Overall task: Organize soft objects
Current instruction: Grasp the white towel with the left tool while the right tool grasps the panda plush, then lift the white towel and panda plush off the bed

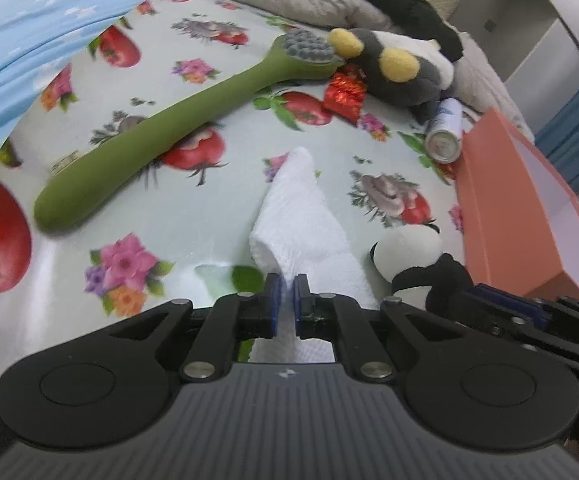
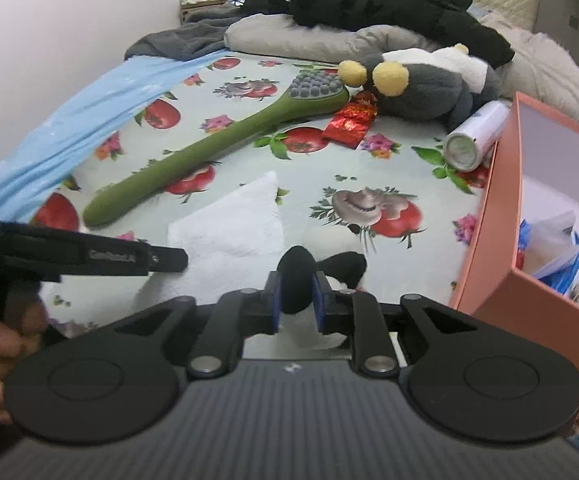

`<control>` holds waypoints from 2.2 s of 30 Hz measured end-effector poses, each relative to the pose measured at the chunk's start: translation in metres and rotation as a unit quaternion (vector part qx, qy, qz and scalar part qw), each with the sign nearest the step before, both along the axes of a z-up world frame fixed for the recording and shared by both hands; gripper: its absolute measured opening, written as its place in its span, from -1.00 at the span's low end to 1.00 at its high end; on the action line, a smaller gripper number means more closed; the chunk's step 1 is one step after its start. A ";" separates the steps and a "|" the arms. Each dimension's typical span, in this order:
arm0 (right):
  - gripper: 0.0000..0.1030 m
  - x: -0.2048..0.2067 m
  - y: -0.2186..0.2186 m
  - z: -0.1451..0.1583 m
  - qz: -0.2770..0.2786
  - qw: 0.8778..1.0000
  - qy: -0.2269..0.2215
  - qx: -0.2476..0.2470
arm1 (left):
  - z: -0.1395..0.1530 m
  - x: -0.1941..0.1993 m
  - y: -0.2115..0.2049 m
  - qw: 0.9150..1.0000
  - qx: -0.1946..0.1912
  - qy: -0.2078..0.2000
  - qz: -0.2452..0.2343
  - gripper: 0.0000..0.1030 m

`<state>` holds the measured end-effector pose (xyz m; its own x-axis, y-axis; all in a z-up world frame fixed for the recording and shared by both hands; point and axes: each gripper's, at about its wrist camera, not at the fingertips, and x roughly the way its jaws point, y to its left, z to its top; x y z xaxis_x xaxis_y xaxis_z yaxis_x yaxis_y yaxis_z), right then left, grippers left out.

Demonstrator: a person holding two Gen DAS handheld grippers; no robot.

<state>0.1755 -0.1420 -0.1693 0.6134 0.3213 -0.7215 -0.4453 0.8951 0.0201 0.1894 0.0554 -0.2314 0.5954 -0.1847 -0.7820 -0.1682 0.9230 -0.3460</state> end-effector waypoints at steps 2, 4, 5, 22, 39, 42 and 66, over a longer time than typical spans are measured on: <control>-0.30 -0.004 -0.003 0.002 0.001 1.000 0.007 0.012 | -0.001 -0.003 0.001 1.000 0.007 -0.002 0.002 -0.30; 0.01 -0.006 -0.008 0.005 -0.007 1.000 0.012 0.023 | -0.001 -0.007 0.003 1.000 0.013 -0.009 0.011 0.03; 0.01 -0.007 -0.011 0.007 -0.014 0.999 0.013 0.028 | -0.001 -0.008 0.004 1.000 0.014 -0.012 0.011 0.04; -0.13 0.034 -0.003 -0.015 -0.062 0.993 0.067 0.069 | -0.025 0.005 0.013 1.000 -0.002 -0.023 -0.004 0.04; -0.26 0.039 -0.001 -0.027 -0.071 0.993 0.084 0.043 | -0.016 0.006 0.002 0.999 0.005 -0.035 0.003 -0.86; -0.27 0.034 -0.005 -0.018 -0.071 0.994 0.075 0.047 | -0.001 0.000 -0.001 0.999 0.009 -0.048 0.005 -0.88; -0.26 -0.019 -0.067 0.091 -0.093 0.991 -0.041 0.091 | 0.131 -0.045 -0.052 0.985 0.011 -0.168 -0.030 -0.89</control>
<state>0.1560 -0.2094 -0.0779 0.7285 0.3173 -0.6072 -0.2794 0.9468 0.1596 0.1447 0.0037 -0.1007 0.8097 -0.2127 -0.5470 0.0081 0.9360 -0.3519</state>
